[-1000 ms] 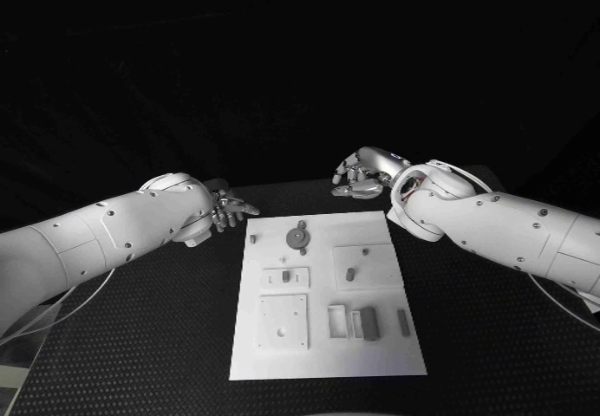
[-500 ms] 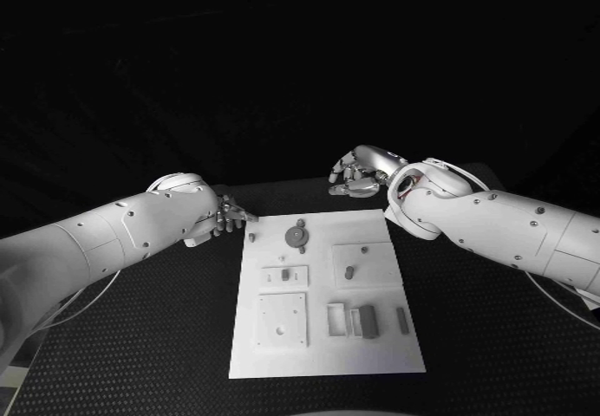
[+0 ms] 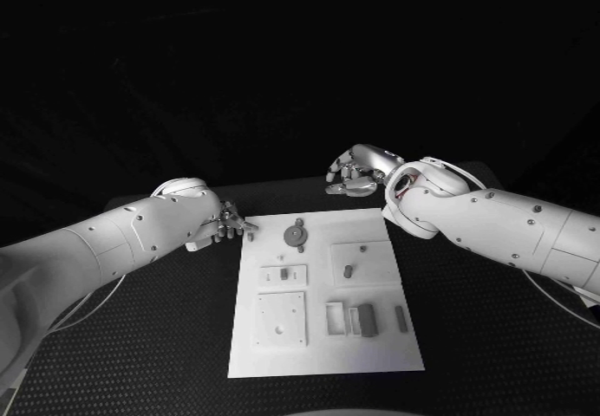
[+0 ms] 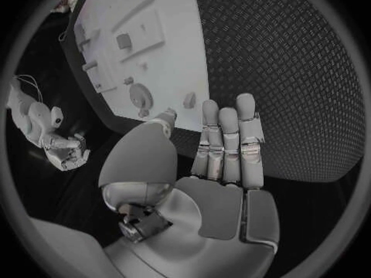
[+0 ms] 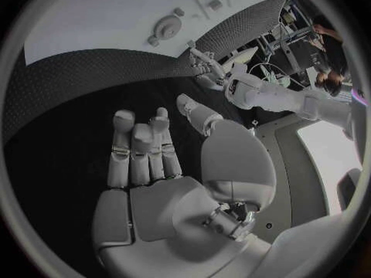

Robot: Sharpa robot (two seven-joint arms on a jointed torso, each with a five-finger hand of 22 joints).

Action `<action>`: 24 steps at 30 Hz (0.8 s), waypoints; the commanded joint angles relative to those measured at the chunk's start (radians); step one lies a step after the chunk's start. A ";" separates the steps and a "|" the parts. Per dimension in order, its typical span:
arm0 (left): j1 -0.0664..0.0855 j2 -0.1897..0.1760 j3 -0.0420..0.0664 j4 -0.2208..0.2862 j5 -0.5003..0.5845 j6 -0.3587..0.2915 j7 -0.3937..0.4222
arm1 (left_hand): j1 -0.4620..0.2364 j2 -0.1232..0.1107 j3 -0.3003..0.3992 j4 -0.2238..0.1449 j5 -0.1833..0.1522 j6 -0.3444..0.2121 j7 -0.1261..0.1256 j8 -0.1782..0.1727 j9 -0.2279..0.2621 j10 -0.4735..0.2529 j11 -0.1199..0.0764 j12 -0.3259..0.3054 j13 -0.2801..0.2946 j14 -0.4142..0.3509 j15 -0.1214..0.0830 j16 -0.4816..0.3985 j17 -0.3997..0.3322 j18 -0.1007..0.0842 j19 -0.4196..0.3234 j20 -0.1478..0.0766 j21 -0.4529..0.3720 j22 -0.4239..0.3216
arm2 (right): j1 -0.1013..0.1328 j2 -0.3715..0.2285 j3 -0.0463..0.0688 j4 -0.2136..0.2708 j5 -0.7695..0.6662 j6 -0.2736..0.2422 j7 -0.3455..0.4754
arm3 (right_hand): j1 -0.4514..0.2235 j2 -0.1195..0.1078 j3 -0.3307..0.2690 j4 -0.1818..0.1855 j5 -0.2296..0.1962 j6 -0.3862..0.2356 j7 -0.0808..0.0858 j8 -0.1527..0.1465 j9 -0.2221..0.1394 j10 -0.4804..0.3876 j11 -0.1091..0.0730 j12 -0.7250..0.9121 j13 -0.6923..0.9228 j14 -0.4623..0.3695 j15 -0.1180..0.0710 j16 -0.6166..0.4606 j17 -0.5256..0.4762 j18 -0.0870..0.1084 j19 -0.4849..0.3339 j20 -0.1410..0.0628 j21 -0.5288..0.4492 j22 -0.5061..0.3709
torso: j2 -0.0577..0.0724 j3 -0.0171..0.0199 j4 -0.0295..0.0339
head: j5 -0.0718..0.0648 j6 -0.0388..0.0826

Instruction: Assemble the parts on the task board

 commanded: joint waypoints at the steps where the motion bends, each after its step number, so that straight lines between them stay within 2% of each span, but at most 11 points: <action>1: -0.009 0.004 0.000 -0.005 0.007 0.022 0.022 | 0.016 0.003 -0.012 0.013 0.004 -0.006 0.003 0.005 -0.003 -0.008 0.002 0.003 -0.002 -0.001 0.001 0.005 -0.002 0.020 0.004 -0.001 -0.005 0.003 | 0.000 0.001 0.001 0.003 -0.003 0.001 0.007 | -0.001 0.003 0.001 0.002 0.002 0.000 0.009 -0.003 -0.001 -0.002 0.005 0.002 -0.001 -0.003 -0.001 -0.004 -0.002 0.014 0.004 -0.001 -0.002 0.013 | 0.000 -0.0004 0.0005 | -0.004 -0.001; 5: -0.010 0.004 0.000 -0.004 0.014 0.017 0.029 | 0.020 0.005 -0.018 0.014 0.004 -0.007 0.003 0.006 -0.004 -0.009 0.002 0.003 -0.003 -0.001 0.001 0.006 -0.002 0.020 0.005 -0.001 -0.005 0.004 | 0.000 -0.001 0.001 0.004 -0.003 0.001 0.006 | -0.001 0.004 0.001 0.002 0.002 0.000 0.009 -0.003 -0.001 -0.002 0.005 0.002 -0.001 -0.003 -0.001 -0.004 -0.002 0.014 0.004 -0.001 -0.002 0.013 | 0.001 -0.0003 -0.0005 | -0.006 -0.001; 17: -0.010 0.009 0.000 -0.007 0.020 0.016 0.036 | 0.036 0.015 -0.032 0.014 0.009 -0.006 0.002 0.009 -0.008 -0.007 0.001 0.007 -0.005 0.002 0.000 0.010 -0.004 0.021 0.009 -0.001 -0.006 0.007 | 0.000 -0.001 0.001 0.005 -0.003 0.001 0.005 | -0.001 0.004 0.001 0.002 0.002 0.000 0.009 -0.003 -0.001 -0.001 0.005 0.002 -0.001 -0.002 0.000 -0.004 -0.002 0.014 0.004 -0.001 -0.002 0.013 | -0.001 -0.0001 0.0021 | -0.008 -0.006; 24: -0.010 0.014 0.000 -0.012 0.026 0.018 0.043 | 0.066 0.035 -0.044 0.012 0.012 -0.003 0.001 0.013 -0.011 -0.006 0.000 0.010 -0.007 0.003 -0.001 0.015 -0.006 0.021 0.012 -0.002 -0.006 0.011 | 0.000 0.000 0.001 0.004 -0.003 0.002 0.004 | -0.001 0.004 0.001 0.002 0.002 0.000 0.009 -0.003 -0.001 -0.001 0.005 0.002 -0.001 -0.002 0.000 -0.004 -0.002 0.014 0.004 -0.001 -0.002 0.013 | -0.001 0.0001 0.0007 | -0.008 -0.006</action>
